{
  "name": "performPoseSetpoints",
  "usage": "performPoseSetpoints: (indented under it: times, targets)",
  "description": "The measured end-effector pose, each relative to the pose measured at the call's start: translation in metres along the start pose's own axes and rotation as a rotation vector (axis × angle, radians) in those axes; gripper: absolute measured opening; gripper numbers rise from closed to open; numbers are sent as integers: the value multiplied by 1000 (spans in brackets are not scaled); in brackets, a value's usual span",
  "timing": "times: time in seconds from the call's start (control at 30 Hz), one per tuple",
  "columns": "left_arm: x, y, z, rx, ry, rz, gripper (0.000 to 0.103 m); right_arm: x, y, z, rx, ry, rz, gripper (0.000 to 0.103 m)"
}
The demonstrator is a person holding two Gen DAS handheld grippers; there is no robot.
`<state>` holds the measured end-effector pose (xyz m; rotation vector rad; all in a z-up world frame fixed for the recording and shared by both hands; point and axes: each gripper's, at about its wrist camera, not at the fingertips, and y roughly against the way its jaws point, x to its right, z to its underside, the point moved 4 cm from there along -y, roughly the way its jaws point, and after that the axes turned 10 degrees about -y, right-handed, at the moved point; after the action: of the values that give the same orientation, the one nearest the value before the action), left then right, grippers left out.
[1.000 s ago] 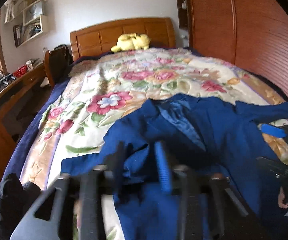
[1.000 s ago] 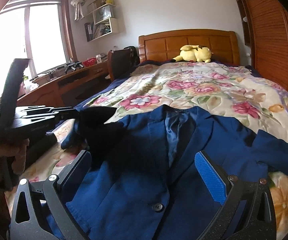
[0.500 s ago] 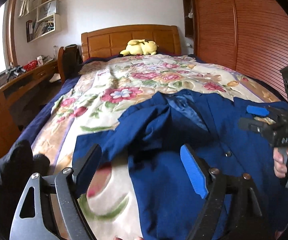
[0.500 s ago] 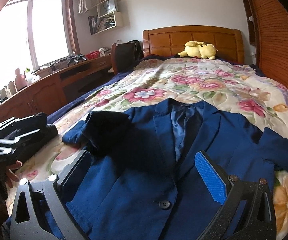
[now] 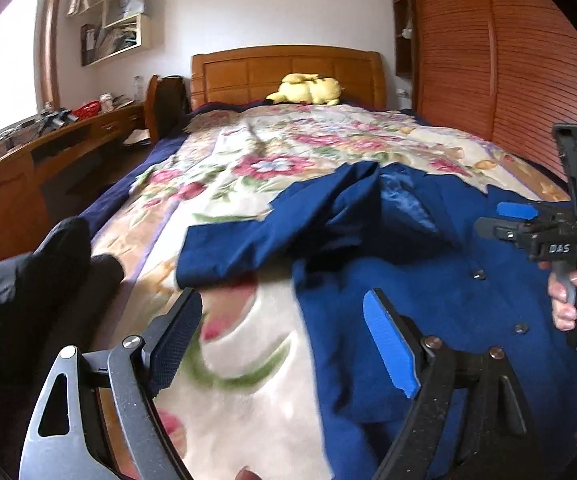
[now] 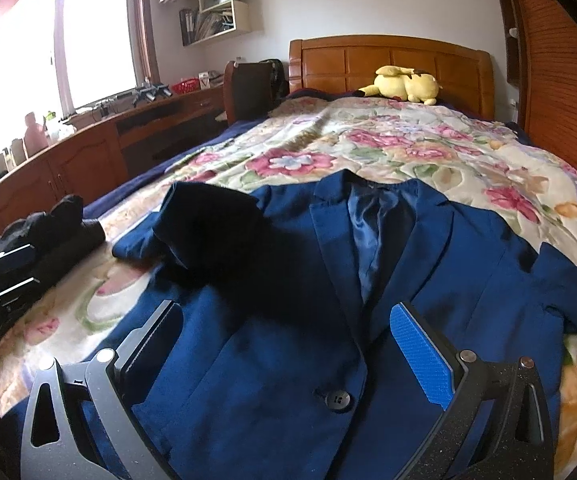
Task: Fold large clothes
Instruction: 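Lift the sleeve with the left gripper, lay it across the jacket front, open, then move the right gripper to the other sleeve cuff and close on it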
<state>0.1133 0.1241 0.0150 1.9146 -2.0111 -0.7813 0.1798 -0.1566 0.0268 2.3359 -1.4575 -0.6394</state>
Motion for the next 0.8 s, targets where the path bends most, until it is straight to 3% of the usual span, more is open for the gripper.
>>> performPoseSetpoints:
  times: [0.27,0.47,0.8]
  targets:
    - [-17,3,15,1,6,-29,84,-18,9,2,12,65,-7,103]
    - [-35,9,18,10,39,-36,84,-46,15,-5,38,99,-60,103]
    - [-70,20,24,19,69,-72,84,-118,-41,-46,-23,231,-142,100]
